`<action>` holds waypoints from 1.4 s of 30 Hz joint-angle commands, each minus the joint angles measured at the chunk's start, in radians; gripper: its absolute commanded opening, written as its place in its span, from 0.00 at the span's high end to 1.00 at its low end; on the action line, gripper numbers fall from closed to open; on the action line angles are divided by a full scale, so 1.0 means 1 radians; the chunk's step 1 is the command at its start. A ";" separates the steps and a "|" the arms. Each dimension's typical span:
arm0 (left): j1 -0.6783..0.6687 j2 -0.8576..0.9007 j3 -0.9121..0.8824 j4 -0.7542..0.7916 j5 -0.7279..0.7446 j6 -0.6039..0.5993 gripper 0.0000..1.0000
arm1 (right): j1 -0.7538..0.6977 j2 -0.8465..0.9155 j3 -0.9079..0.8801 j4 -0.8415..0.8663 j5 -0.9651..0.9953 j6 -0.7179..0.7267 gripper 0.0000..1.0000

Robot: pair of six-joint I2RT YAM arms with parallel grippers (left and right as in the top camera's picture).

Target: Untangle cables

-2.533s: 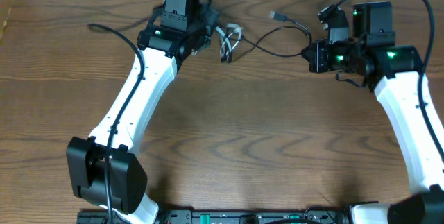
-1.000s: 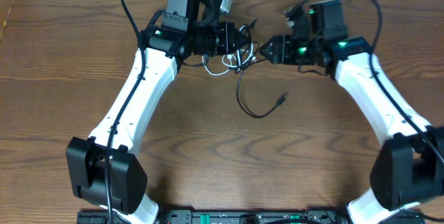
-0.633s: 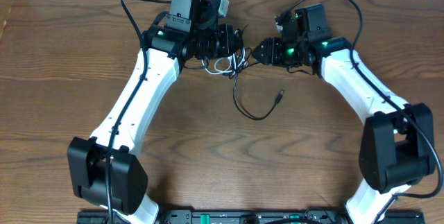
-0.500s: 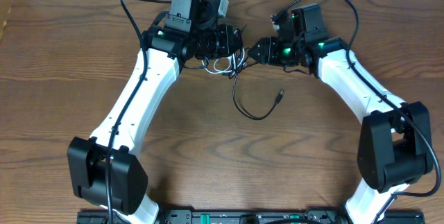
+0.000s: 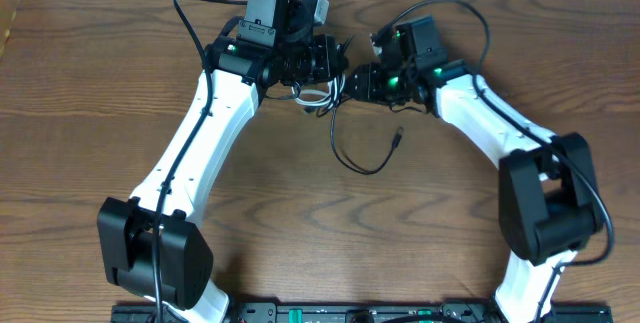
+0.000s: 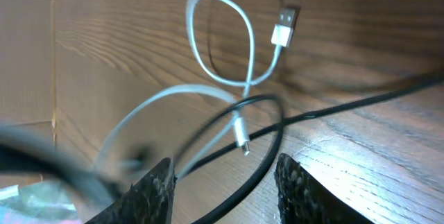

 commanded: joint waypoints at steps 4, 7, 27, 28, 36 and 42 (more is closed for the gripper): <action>-0.002 -0.002 0.004 0.004 -0.002 -0.009 0.93 | 0.007 0.034 0.007 0.031 -0.027 0.017 0.60; -0.002 -0.002 0.004 0.004 -0.002 -0.009 0.92 | 0.005 0.034 0.007 0.064 -0.073 0.018 0.61; 0.123 -0.002 0.004 -0.072 0.401 0.196 0.93 | -0.303 -0.039 0.008 -0.049 -0.515 -0.714 0.43; 0.136 -0.002 0.004 -0.075 0.431 0.197 0.93 | -0.316 -0.044 0.008 -0.048 -0.556 -0.737 0.44; 0.169 -0.002 0.004 -0.083 0.636 0.198 0.92 | -0.273 -0.068 0.007 -0.056 -0.695 -0.988 0.36; 0.169 -0.002 0.004 -0.092 0.666 0.198 0.92 | -0.180 -0.068 0.007 -0.056 -0.607 -1.099 0.43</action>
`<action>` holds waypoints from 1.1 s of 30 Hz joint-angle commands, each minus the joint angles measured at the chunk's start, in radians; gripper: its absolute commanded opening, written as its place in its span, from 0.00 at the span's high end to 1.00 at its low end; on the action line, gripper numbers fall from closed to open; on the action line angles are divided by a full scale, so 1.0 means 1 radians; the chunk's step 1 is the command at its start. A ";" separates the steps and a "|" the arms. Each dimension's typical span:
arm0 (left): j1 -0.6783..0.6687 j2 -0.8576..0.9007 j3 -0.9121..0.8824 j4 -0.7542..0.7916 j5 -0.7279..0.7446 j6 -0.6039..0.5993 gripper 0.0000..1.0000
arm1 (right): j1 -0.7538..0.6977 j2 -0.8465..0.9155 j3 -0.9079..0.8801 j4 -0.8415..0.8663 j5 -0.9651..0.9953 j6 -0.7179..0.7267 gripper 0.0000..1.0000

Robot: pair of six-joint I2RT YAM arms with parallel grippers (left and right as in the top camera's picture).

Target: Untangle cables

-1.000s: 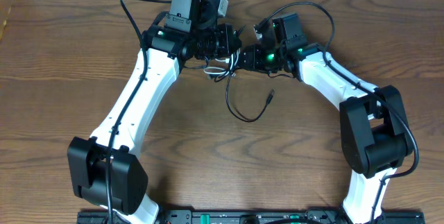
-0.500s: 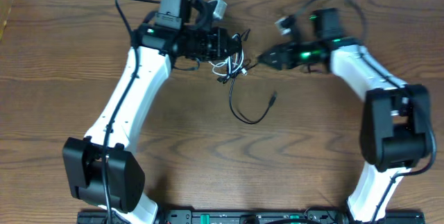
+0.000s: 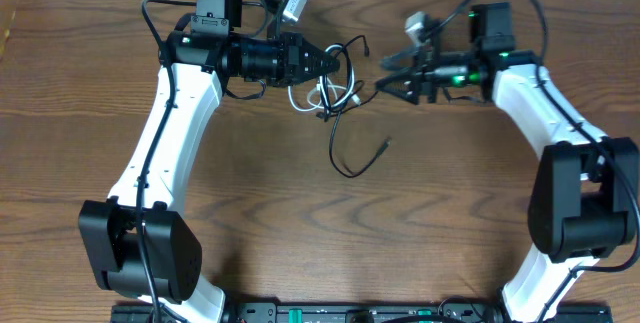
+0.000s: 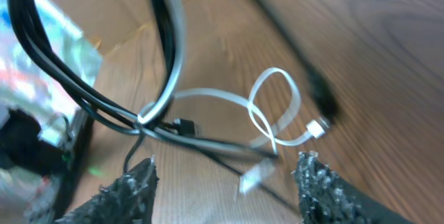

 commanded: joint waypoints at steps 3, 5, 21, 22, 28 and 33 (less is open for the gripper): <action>0.000 -0.002 0.004 -0.005 0.075 0.023 0.93 | 0.078 -0.015 0.007 -0.002 0.069 -0.117 0.46; 0.000 -0.002 0.004 -0.005 0.075 0.023 0.93 | 0.103 -0.015 0.007 -0.003 0.078 -0.138 0.48; 0.000 -0.002 0.004 -0.008 -0.029 0.022 0.93 | 0.143 -0.024 0.008 -0.133 0.055 -0.145 0.99; 0.000 -0.002 0.004 -0.008 -0.067 0.019 0.93 | 0.135 -0.036 0.008 -0.135 0.014 -0.126 0.99; -0.001 -0.002 0.004 -0.051 -0.380 -0.013 0.93 | 0.099 -0.170 0.008 -0.134 -0.114 -0.095 0.99; 0.000 -0.002 0.004 -0.067 -0.462 -0.012 0.93 | 0.057 -0.315 0.008 -0.072 -0.101 0.049 0.99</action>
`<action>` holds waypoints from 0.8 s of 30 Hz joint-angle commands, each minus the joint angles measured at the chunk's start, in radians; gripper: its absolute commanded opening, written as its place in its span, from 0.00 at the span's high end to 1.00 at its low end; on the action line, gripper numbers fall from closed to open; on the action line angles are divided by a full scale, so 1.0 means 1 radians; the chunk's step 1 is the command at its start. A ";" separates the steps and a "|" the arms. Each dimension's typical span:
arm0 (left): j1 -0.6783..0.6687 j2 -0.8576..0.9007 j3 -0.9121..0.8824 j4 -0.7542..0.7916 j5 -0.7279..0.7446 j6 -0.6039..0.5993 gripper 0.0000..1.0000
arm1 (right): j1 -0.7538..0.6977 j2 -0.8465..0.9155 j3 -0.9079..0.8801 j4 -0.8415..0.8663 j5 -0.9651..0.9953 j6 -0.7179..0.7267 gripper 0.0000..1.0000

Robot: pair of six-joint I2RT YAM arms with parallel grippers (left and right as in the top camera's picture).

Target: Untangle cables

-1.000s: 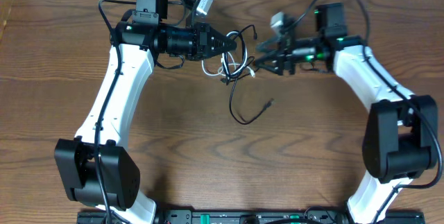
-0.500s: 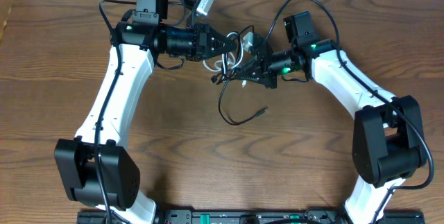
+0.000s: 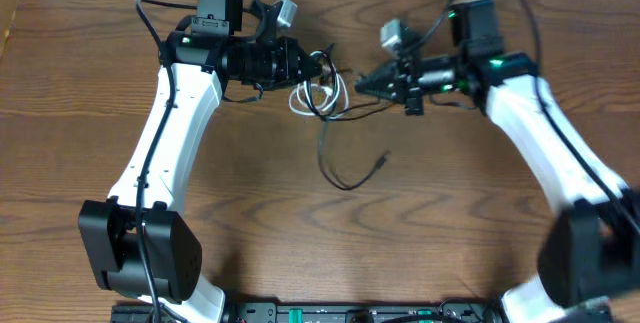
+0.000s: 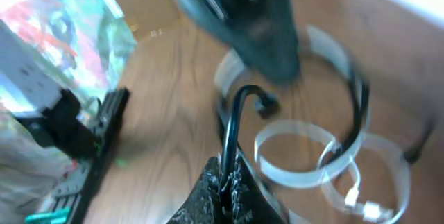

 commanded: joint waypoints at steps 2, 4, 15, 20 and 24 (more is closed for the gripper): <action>0.000 -0.002 0.004 -0.005 -0.107 -0.002 0.93 | -0.064 -0.145 0.008 0.055 0.013 0.229 0.99; 0.000 -0.002 0.004 -0.005 -0.107 -0.001 0.93 | -0.111 -0.187 0.008 0.058 0.166 0.348 0.99; 0.000 -0.002 0.004 0.025 -0.052 0.003 0.92 | -0.195 -0.165 0.008 -0.229 0.995 0.591 0.99; -0.001 -0.002 0.004 0.126 0.160 0.014 0.93 | -0.193 -0.092 0.008 -0.273 0.972 0.599 0.68; -0.001 -0.002 0.004 0.184 0.263 0.014 0.93 | -0.193 -0.088 0.008 -0.241 0.819 0.563 0.32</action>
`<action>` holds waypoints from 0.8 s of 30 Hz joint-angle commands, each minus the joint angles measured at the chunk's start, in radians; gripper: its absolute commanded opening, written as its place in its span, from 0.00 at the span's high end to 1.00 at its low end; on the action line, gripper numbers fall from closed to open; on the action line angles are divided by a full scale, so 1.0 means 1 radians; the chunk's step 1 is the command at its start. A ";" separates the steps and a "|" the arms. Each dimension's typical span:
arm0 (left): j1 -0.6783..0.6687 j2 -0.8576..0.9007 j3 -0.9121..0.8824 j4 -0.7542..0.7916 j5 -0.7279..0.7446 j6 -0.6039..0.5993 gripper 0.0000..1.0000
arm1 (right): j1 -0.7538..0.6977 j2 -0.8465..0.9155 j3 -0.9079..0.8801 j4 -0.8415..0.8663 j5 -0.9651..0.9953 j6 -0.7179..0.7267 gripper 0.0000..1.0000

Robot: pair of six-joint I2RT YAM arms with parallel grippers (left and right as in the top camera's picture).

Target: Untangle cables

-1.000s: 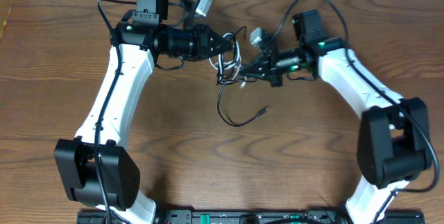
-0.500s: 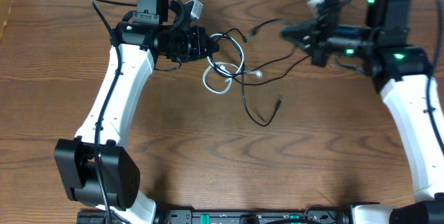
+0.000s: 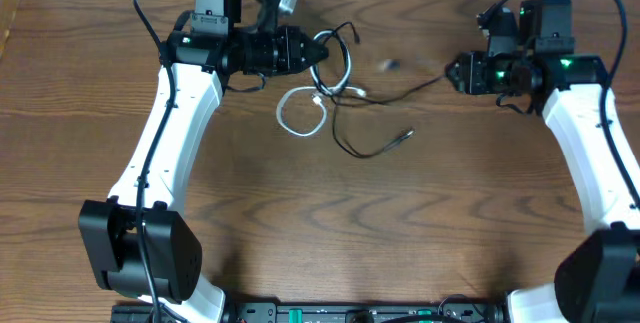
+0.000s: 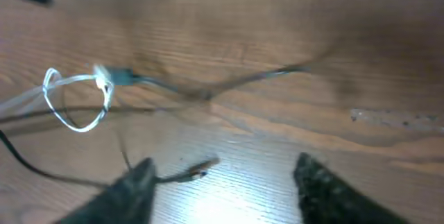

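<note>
A white cable (image 3: 296, 113) lies in a loop on the wooden table, and its loop (image 4: 73, 106) also shows in the right wrist view. A thin black cable (image 3: 392, 90) runs from the tangle toward my right gripper (image 3: 453, 73); another stretch of it curls down to a plug (image 3: 404, 135). My left gripper (image 3: 320, 50) looks shut on a black cable loop at the tangle's top. My right gripper (image 4: 225, 165) stands open, far right of the tangle, nothing between its fingers. A plug tip (image 4: 200, 170) lies on the table beyond them.
A cardboard box (image 3: 8, 13) sits at the table's far left edge. The table's back edge runs just behind both arms. The arm bases (image 3: 140, 253) stand at the front corners.
My right gripper was shut on the black cable beside the tangle; now it is open and well to the right. The black cable lies stretched out, and the white loop rests lower on the table.
Both grippers were close together over the tangle at table centre. Then they stood apart, the right one open. Then the right gripper was shut on the black cable near the left gripper. Now it is open at the far right, with the cables spread wider.
</note>
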 commanded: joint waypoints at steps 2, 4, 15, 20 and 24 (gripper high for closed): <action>0.000 -0.002 0.004 0.019 0.144 0.009 0.93 | 0.002 -0.023 0.003 0.048 -0.169 -0.050 0.26; 0.000 -0.002 0.004 0.019 0.144 0.009 0.92 | 0.010 -0.034 0.003 0.088 -0.240 -0.060 0.25; -0.054 -0.002 0.004 0.019 0.066 -0.086 0.93 | 0.195 0.007 0.003 0.224 -0.256 0.071 0.44; -0.085 -0.002 0.004 0.019 -0.047 -0.154 0.93 | 0.271 0.067 0.003 0.253 -0.212 0.148 0.54; -0.097 -0.002 0.004 0.019 -0.072 -0.161 0.93 | 0.298 0.113 0.003 0.262 -0.142 0.226 0.67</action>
